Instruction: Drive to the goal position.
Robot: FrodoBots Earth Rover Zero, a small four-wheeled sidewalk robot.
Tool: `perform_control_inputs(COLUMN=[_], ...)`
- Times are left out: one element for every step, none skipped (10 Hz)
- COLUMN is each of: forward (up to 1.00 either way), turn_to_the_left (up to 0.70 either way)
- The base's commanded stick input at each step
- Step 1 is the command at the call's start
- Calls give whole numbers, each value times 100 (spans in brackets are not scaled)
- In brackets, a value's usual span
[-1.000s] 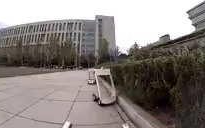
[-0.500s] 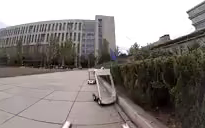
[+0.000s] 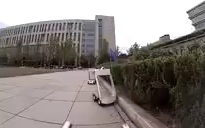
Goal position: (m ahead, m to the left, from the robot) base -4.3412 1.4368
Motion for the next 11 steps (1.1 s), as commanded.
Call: perform_control_inputs(forward=[6,6,6,6,6,6,6,6,6,6,6], turn_to_the_left=[0,0,0,0,0,0,0,0,0,0,0])
